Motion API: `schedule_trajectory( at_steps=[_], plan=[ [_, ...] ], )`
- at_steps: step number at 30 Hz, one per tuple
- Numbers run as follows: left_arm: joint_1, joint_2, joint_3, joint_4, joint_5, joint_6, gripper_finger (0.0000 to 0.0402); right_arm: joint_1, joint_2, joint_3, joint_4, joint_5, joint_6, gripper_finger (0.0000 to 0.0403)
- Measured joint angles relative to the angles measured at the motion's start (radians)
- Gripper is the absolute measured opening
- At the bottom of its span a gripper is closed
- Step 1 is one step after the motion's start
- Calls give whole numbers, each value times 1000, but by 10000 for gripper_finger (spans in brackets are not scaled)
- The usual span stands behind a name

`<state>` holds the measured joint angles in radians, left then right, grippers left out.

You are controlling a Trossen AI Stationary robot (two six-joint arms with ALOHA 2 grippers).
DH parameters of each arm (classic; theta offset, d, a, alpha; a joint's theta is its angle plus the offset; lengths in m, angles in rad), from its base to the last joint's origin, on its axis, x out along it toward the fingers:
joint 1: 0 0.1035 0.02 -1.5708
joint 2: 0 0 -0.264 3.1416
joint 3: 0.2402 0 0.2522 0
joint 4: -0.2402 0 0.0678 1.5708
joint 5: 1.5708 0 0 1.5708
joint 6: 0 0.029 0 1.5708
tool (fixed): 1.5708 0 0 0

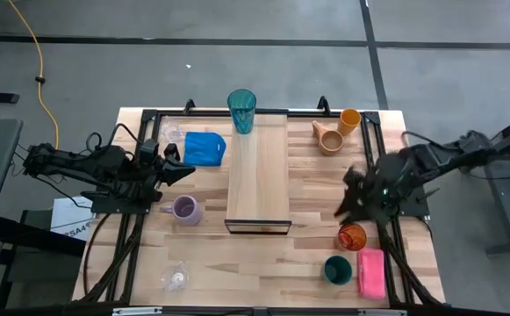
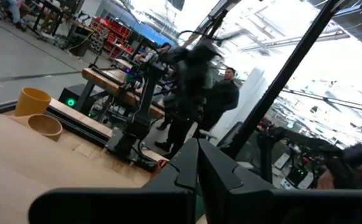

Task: Stack small to large cups/mugs on shelf
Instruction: Put the dark blue cup on the shelf

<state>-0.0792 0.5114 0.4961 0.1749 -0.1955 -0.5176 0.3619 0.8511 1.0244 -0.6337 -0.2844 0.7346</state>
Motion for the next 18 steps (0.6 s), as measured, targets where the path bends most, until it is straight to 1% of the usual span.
schedule_trajectory(
  at_steps=[2, 4, 6, 8, 14, 18],
  plan=[
    [0, 0, 0, 0, 0, -11, 0, 79, 98, 111, -169, 9, -66, 166],
    [0, 0, 0, 0, 0, -12, 0, 141, 193, 211, -332, 52, -114, 166],
    [0, 0, 0, 0, 0, -14, 0, 185, 283, 283, -463, 96, -157, 170],
    [0, 0, 0, 0, 0, -14, 0, 214, 365, 327, -547, 131, -196, 177],
    [0, 0, 0, 0, 0, -13, 0, 258, 552, 347, -572, 135, -254, 214],
    [0, 0, 0, 0, 0, -13, 0, 301, 649, 347, -573, 207, -345, 238]
  ],
)
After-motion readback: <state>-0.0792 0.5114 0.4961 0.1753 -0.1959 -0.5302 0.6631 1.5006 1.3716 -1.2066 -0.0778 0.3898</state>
